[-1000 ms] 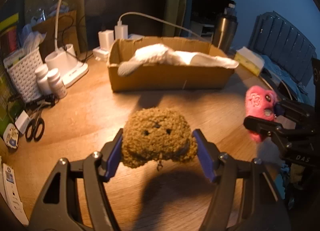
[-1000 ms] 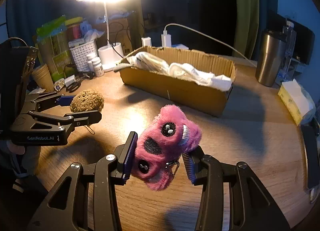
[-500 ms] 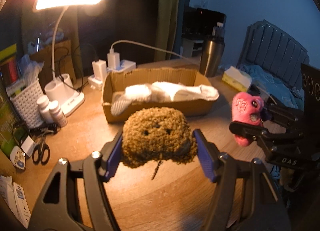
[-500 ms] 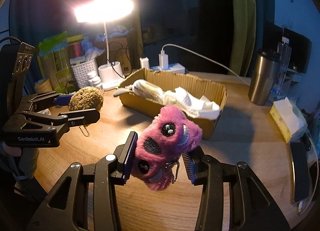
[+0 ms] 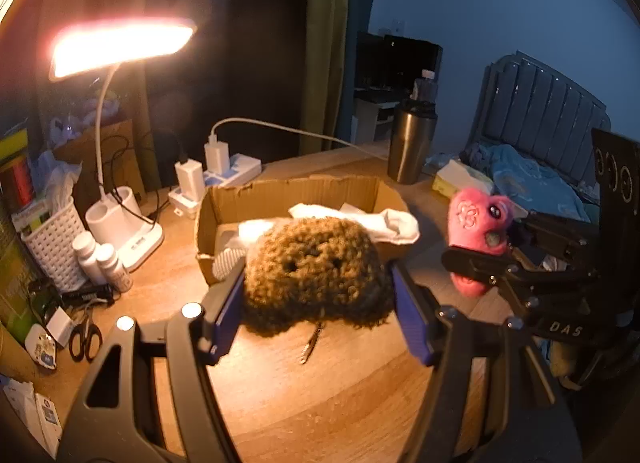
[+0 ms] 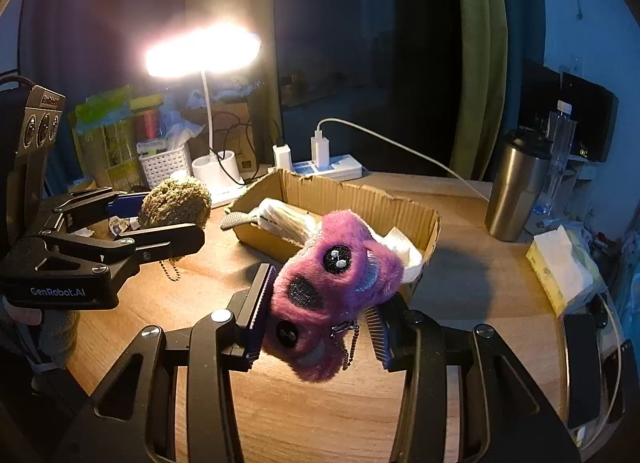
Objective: Organize soft objects
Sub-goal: 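Carry both plush toys with both tools over the cardboard box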
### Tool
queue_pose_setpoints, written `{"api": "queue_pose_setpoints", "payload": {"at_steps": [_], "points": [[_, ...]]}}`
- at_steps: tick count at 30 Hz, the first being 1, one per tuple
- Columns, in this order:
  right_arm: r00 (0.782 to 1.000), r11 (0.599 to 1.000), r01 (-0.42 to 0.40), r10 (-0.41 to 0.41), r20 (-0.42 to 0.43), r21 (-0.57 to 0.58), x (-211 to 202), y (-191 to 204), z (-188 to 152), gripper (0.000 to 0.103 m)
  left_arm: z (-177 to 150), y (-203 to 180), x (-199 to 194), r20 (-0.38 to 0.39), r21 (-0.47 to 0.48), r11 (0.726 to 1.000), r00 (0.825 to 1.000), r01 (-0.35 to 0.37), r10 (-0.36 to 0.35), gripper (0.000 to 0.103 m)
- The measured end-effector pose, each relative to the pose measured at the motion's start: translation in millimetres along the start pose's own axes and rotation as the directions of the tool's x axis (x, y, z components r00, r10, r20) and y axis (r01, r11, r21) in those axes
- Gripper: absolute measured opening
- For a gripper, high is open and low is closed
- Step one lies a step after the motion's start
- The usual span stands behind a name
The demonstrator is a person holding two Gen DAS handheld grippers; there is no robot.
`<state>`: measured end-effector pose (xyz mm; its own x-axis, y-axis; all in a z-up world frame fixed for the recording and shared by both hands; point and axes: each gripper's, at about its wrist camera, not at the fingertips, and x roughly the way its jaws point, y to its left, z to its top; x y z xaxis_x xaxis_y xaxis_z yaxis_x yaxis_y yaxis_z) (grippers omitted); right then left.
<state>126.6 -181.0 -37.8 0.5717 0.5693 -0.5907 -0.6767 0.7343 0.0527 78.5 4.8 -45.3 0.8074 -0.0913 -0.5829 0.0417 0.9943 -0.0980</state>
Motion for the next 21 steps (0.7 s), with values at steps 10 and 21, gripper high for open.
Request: {"api": "queue_pose_setpoints", "payload": {"at_steps": [10,21], "points": [[0.999,1.0,0.009,-0.009,0.03,-0.006,-1,-7,16,0.046,16,1,-3,0.038,0.007,1.0,0.999,-0.009,0.009,0.068],[0.999,1.0,0.016,-0.015,0.048,-0.017,8,-14,34,0.046,36,8,3,0.065,0.006,1.0,0.998,-0.015,0.015,0.068]]}}
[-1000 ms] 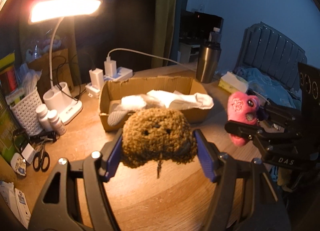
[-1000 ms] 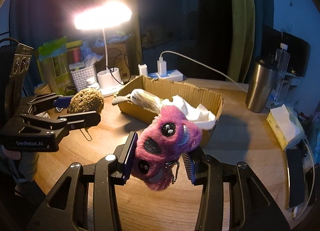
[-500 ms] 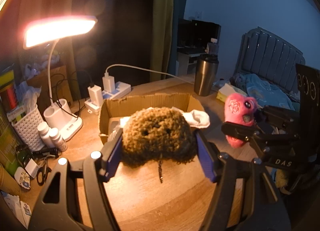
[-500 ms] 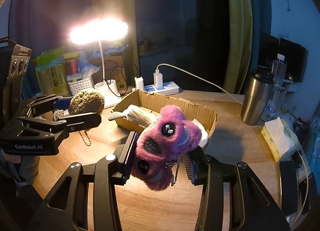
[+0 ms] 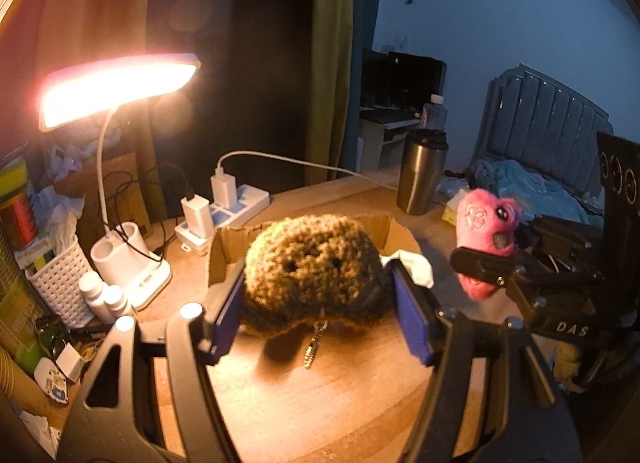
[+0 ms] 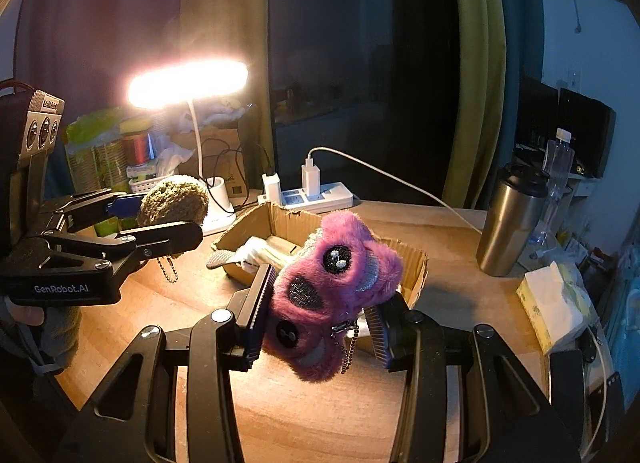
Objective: Organize soft objects
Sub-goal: 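Carry both plush toys with both tools over the cardboard box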
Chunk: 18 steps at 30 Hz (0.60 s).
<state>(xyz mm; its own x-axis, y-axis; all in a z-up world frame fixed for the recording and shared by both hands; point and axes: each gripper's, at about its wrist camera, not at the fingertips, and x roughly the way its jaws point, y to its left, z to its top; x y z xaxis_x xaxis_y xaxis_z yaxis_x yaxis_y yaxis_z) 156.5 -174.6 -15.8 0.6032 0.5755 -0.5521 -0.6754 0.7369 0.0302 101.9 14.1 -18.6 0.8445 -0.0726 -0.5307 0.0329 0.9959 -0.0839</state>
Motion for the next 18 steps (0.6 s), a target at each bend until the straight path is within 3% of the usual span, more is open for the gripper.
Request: {"api": "queue_pose_setpoints", "payload": {"at_steps": [18], "points": [[1.0,1.0,-0.002,0.002,0.002,0.019,34,-23,17,0.046,24,23,30,0.023,-0.031,1.0,1.0,-0.005,0.006,0.068]]}}
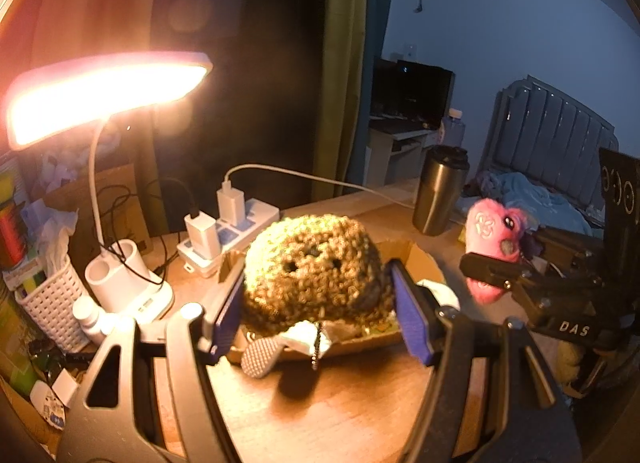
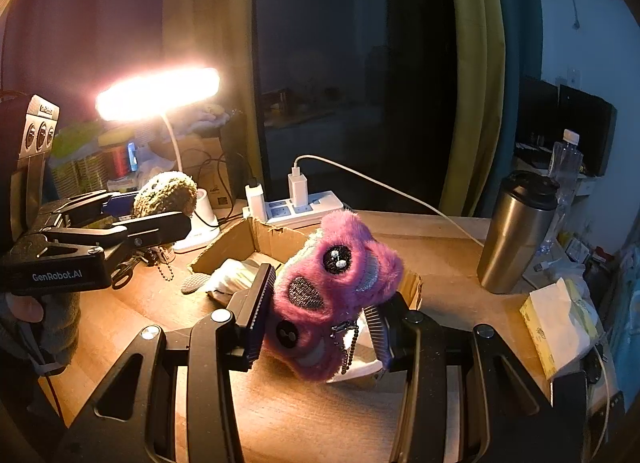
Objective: Organize soft objects
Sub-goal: 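Carry both plush toys with both tools over the cardboard box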
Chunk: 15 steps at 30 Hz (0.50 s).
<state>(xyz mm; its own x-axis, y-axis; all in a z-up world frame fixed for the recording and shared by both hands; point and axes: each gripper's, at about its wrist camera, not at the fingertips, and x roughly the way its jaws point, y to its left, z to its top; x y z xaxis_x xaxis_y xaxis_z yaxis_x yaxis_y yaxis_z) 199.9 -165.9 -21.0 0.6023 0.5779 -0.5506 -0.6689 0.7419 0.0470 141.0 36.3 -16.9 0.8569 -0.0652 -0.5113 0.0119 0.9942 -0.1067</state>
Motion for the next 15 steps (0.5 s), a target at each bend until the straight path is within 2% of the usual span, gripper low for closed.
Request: {"api": "queue_pose_setpoints", "payload": {"at_steps": [6,15], "points": [[1.0,1.0,0.004,-0.004,-0.006,0.016,14,-11,2,0.046,4,4,13,0.004,-0.002,1.0,1.0,0.001,-0.001,0.068],[1.0,0.999,0.018,-0.017,-0.018,0.051,38,-28,-2,0.046,3,15,45,-0.036,-0.011,1.0,0.999,-0.003,0.003,0.068]]}}
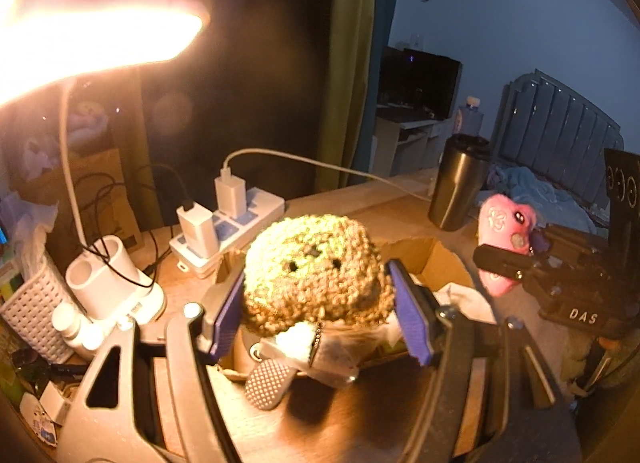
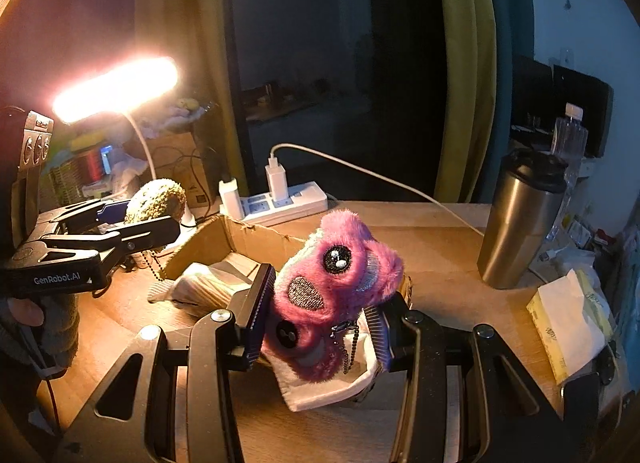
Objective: Organize soft objects
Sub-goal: 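Carry both plush toys with both tools over the cardboard box, then lower both plush toys into the box and open both tools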
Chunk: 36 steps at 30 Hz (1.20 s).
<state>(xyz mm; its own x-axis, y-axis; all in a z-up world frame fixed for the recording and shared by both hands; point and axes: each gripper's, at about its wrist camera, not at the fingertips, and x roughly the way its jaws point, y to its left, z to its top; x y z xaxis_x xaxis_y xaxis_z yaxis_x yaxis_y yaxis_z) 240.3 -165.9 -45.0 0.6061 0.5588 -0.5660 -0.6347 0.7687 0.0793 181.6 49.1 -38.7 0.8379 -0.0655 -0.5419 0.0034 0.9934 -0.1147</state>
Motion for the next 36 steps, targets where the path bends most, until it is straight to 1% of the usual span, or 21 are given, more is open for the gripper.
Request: {"api": "queue_pose_setpoints", "payload": {"at_steps": [4,8,12,17,19,20,21,22,26,36], "points": [[1.0,1.0,0.0,0.001,-0.017,0.018,14,-7,-3,0.046,-2,5,17,-0.02,0.001,1.0,1.0,0.003,-0.003,0.068],[0.999,1.0,-0.001,0.002,-0.037,0.028,28,-10,-5,0.046,-8,12,34,-0.038,0.0,1.0,0.999,-0.016,0.016,0.068],[0.998,1.0,0.005,-0.003,-0.061,0.031,45,-13,-8,0.046,-14,22,51,-0.067,-0.024,0.999,0.998,-0.023,0.021,0.068],[0.997,0.999,0.007,-0.003,-0.075,0.05,57,-16,-12,0.047,-17,26,70,-0.108,-0.034,0.999,0.994,0.01,-0.014,0.07],[0.996,0.999,0.006,-0.002,-0.084,0.053,60,-18,-13,0.052,-17,24,77,-0.118,-0.035,0.999,0.993,0.018,-0.022,0.076],[0.996,0.999,0.005,-0.001,-0.085,0.054,62,-18,-13,0.06,-18,23,79,-0.123,-0.038,0.999,0.992,0.026,-0.03,0.08],[0.996,0.999,0.003,0.001,-0.084,0.053,62,-18,-13,0.065,-18,22,82,-0.127,-0.042,0.999,0.991,0.034,-0.039,0.083],[0.997,0.999,0.002,0.002,-0.082,0.052,62,-18,-14,0.065,-18,21,83,-0.127,-0.044,0.998,0.991,0.038,-0.043,0.088],[0.997,0.999,0.005,-0.001,-0.074,0.054,59,-18,-13,0.066,-16,19,79,-0.107,-0.048,0.998,0.993,0.045,-0.05,0.089],[0.999,0.999,0.015,-0.014,-0.043,0.034,34,-8,-9,0.066,-10,13,49,-0.066,-0.032,0.999,0.997,0.035,-0.037,0.089]]}}
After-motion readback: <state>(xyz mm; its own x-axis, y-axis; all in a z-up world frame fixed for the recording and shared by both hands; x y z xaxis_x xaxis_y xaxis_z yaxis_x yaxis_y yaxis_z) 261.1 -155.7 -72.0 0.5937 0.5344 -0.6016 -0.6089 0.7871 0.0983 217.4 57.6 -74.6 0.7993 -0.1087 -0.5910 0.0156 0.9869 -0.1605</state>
